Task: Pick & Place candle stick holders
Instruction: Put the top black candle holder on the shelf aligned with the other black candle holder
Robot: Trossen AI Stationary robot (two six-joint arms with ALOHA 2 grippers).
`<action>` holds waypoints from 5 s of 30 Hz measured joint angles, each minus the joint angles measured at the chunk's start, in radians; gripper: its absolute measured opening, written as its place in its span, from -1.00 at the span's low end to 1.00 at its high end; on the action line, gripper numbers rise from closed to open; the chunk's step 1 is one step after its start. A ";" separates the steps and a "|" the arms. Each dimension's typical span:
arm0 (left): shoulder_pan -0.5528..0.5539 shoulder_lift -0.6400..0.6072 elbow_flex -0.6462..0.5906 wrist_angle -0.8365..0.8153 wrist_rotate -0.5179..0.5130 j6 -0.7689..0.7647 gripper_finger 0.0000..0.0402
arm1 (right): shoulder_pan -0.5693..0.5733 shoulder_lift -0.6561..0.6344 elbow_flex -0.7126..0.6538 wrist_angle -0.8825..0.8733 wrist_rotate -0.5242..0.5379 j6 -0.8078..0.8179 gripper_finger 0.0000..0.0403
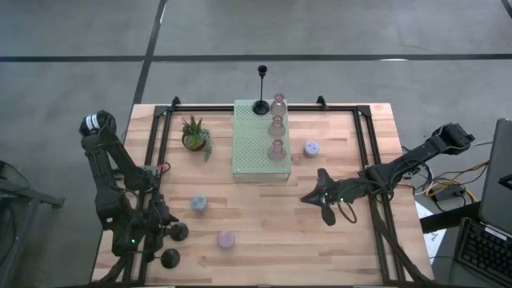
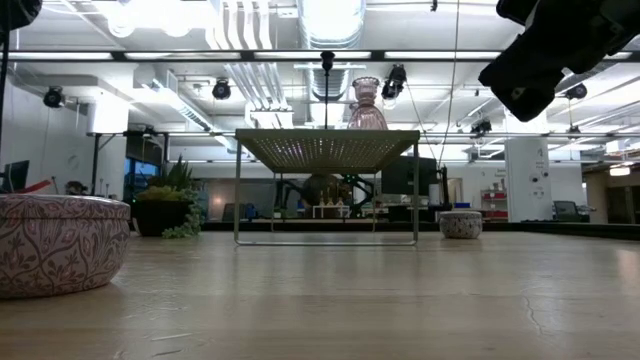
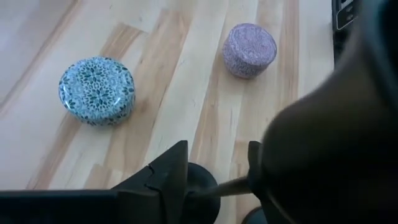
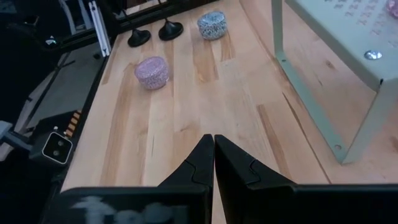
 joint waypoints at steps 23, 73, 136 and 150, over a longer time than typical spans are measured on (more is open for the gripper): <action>0.000 -0.018 0.000 -0.011 -0.259 0.101 -0.89 | 0.000 0.137 0.004 0.092 -0.002 -0.034 -0.96; 0.684 -0.249 0.335 0.437 -0.338 1.227 -0.89 | -0.002 0.137 0.004 0.119 0.000 -0.108 -0.96; 1.646 0.508 0.652 0.832 0.529 1.334 -0.83 | 0.000 0.138 0.004 0.123 -0.002 -0.147 -0.96; 1.654 0.545 0.650 0.869 0.524 1.314 -0.83 | 0.000 0.138 0.004 0.123 -0.002 -0.147 -0.96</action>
